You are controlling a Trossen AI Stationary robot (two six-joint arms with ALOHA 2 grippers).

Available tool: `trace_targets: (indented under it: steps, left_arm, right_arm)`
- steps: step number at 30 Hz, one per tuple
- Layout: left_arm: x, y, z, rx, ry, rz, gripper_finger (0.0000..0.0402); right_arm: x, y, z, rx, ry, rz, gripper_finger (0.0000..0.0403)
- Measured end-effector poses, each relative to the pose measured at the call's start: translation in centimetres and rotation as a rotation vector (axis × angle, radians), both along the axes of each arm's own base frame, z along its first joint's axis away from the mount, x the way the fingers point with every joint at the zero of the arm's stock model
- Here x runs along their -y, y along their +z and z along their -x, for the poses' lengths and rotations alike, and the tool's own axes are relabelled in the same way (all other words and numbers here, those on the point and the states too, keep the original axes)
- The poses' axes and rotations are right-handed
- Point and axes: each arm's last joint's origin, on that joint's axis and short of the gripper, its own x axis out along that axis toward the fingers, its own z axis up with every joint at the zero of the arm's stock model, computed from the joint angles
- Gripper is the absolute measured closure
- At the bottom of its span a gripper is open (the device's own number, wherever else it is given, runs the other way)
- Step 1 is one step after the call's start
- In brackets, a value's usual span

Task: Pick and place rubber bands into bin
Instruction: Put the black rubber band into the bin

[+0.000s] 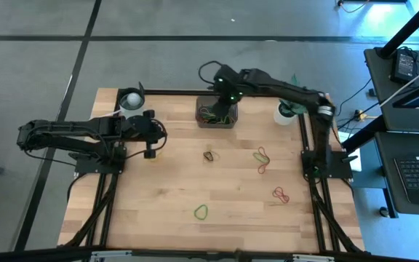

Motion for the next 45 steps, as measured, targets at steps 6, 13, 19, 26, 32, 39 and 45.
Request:
trace_targets:
  steps: [6,13,19,26,32,39,45]
  left_arm:
    - [0.0,0.5,-0.6,0.08,-0.005,-0.008,0.0398]
    - [-0.2,1.0,-4.1,0.069,-0.002,0.073,0.0398]
    - [-0.9,0.9,-10.2,-0.028,-0.003,0.092,0.0398]
    - [-0.8,-0.5,-15.9,-0.145,-0.02,0.105,0.0398]
    - [-0.1,-2.6,-19.8,-0.205,-0.017,0.098,0.0398]
    - [0.8,-5.3,-22.7,-0.276,-0.057,0.107,0.0372]
    - [1.2,-7.2,-23.3,-0.358,-0.067,0.116,0.0316]
  right_arm:
    - [-4.8,2.0,4.0,0.174,0.138,-0.011,0.0393]
    - [-11.0,1.5,11.2,0.293,0.161,-0.006,0.0399]
    - [-13.9,0.1,16.9,0.354,0.092,-0.041,0.0391]
    - [-15.4,-3.2,21.1,0.352,0.098,-0.062,0.0399]
    - [-15.7,-5.4,23.1,0.338,0.096,-0.068,0.039]
    - [-15.9,-5.6,23.9,0.36,0.132,-0.044,0.0385]
    - [-15.9,-5.4,24.2,0.37,0.169,-0.015,0.0385]
